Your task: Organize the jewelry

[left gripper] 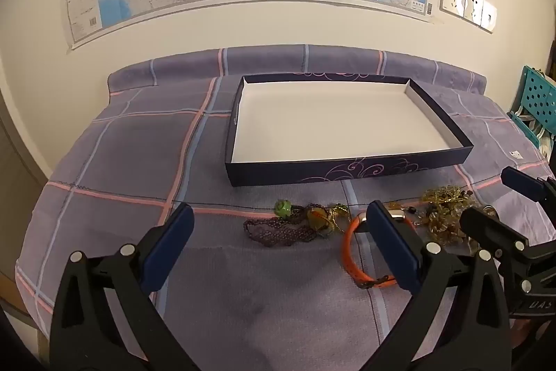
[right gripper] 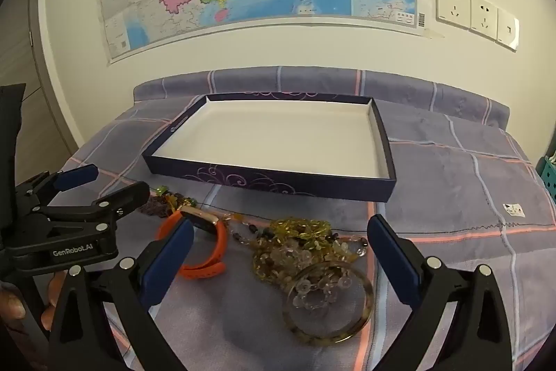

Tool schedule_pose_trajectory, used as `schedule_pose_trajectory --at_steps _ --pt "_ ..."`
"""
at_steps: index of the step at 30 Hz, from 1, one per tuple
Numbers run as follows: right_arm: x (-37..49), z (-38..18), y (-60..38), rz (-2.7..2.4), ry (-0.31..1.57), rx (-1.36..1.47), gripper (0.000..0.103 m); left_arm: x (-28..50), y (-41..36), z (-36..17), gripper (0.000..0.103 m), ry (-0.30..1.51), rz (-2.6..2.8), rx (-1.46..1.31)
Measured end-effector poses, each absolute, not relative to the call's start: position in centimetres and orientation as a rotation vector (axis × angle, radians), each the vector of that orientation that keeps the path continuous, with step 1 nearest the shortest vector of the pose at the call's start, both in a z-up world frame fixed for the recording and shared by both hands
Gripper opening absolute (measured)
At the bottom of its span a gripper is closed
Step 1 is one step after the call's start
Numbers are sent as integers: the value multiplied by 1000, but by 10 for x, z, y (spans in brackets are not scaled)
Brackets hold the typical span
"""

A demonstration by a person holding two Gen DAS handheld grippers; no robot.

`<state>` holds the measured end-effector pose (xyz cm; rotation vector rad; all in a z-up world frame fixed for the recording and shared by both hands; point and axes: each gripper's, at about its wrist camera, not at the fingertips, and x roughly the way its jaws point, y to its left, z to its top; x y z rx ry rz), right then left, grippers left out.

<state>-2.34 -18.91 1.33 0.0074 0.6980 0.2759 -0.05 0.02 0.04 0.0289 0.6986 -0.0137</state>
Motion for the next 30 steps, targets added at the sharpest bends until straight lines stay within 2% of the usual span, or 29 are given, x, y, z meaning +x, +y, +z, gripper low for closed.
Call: schedule_pose_trajectory --at_steps 30 --pt "-26 6 -184 285 717 6 96 0 5 -6 98 724 -2 18"
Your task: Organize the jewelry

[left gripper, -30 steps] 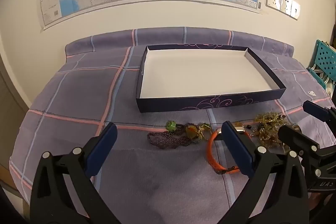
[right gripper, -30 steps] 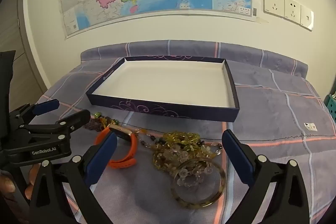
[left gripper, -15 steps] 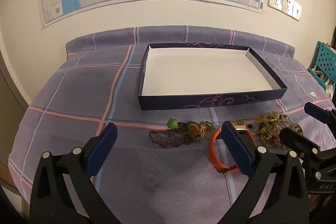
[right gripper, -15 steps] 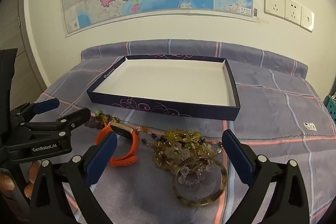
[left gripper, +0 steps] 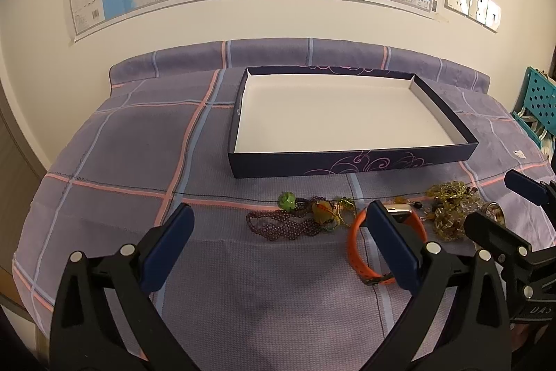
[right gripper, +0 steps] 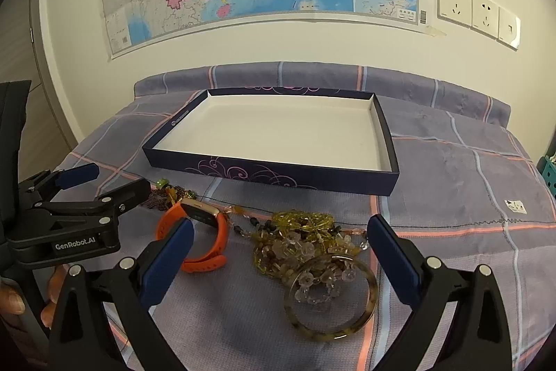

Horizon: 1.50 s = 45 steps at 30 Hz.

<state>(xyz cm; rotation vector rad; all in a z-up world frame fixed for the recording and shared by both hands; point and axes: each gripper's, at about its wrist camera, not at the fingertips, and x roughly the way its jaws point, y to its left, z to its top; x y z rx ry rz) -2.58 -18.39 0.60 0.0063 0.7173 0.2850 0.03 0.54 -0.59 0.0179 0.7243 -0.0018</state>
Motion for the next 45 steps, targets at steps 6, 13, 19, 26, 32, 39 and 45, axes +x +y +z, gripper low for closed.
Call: schedule_pose_trajectory --at_steps 6,13,19,26,32,39,45 --pt "-26 4 -186 286 719 13 96 1 4 -9 98 728 0 16" --pt "-25 3 -186 290 720 14 96 0 4 -11 98 732 0 16" --pt "-25 2 -187 291 722 15 96 1 3 -13 98 738 -1 15" --pt "-26 1 -187 287 719 17 96 2 3 -13 98 741 -2 16" --pt "-26 2 -187 293 719 17 96 2 2 -14 98 746 -4 14" --pt "-26 2 -189 291 719 20 96 2 1 -15 98 749 -8 17" --pt "-26 2 -189 295 722 22 96 3 0 -15 98 752 -10 20"
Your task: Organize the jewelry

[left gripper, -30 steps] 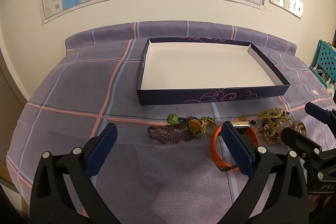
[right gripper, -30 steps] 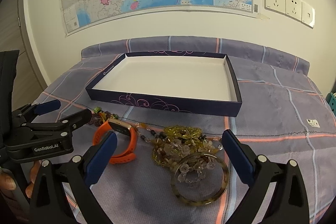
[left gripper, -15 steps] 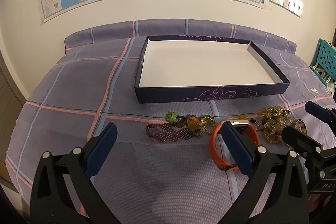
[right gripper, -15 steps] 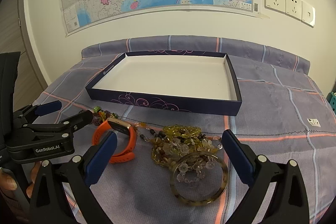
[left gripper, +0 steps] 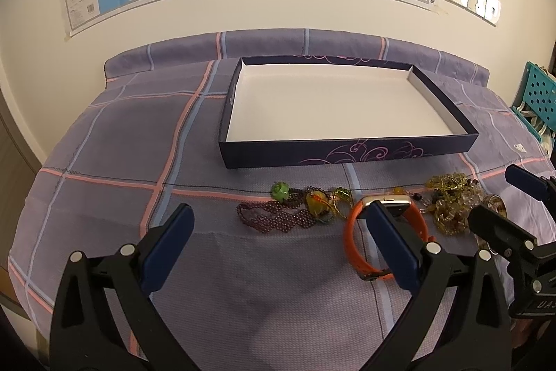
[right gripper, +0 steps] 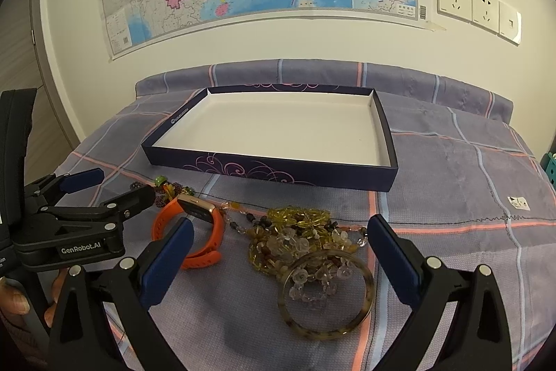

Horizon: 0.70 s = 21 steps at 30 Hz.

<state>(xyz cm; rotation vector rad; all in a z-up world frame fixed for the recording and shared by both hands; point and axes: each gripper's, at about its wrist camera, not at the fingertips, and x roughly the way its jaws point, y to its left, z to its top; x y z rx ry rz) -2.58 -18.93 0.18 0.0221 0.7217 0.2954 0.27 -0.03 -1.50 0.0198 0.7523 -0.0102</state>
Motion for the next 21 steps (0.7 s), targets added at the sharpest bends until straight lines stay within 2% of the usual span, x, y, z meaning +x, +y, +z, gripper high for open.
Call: schedule_pose_trajectory --at_steps 21 --pt "-28 2 -198 305 723 19 96 7 -6 -19 98 774 -38 46"
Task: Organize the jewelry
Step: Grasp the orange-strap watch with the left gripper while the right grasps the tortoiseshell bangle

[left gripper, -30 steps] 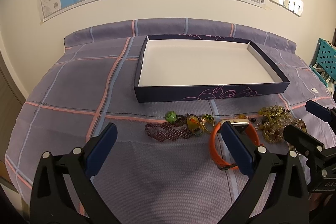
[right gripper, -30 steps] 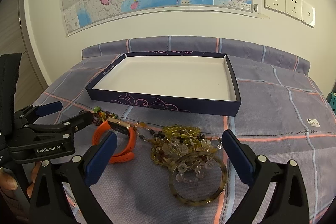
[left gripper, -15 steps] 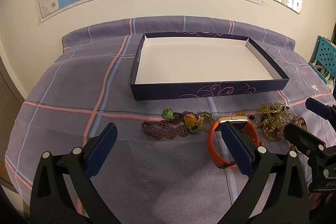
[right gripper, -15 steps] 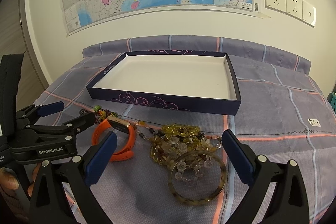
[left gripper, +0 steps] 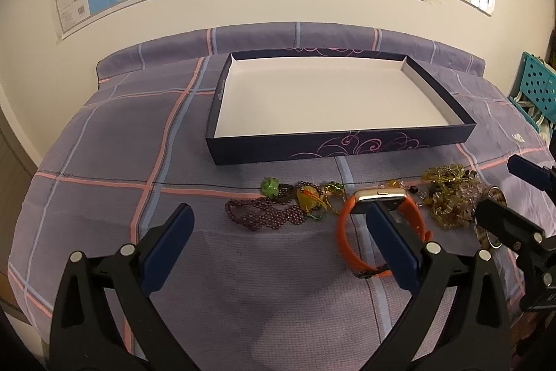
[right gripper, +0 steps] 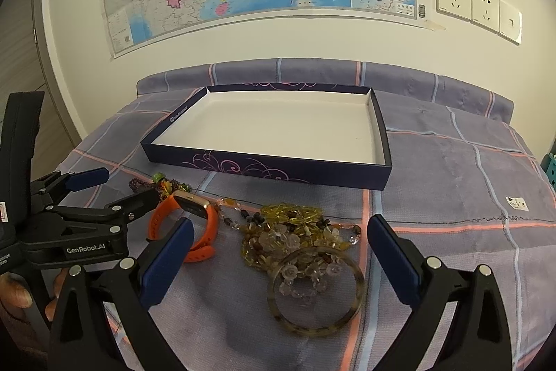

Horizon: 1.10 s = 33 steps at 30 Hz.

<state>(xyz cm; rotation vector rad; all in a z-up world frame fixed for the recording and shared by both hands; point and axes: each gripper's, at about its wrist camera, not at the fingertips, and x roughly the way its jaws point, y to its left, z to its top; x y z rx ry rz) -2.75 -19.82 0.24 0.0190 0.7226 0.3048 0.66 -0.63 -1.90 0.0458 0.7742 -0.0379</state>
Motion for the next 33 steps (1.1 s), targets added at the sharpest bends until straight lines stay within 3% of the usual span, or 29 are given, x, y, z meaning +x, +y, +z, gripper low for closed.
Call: schedule_pose_trajectory --at_steps 5,12,17,22,27,30,33 --pt "-31 1 -213 293 729 6 96 5 -9 -23 93 787 -78 59" --pt "-37 -8 -242 305 779 46 95 6 -15 -29 71 826 -145 58" --pt "-35 -17 -251 350 826 82 70 5 -24 -30 60 838 -209 66" --pt "-28 -26 -254 399 877 111 35 9 -24 -36 48 884 -245 43" --pt "-25 -30 -258 415 895 120 19 14 -26 -39 45 909 -259 36" --pt "-24 -31 -260 414 902 115 9 17 -30 -40 32 916 -256 45" --pt "-25 -30 -264 415 900 126 6 18 -30 -39 21 917 -253 47"
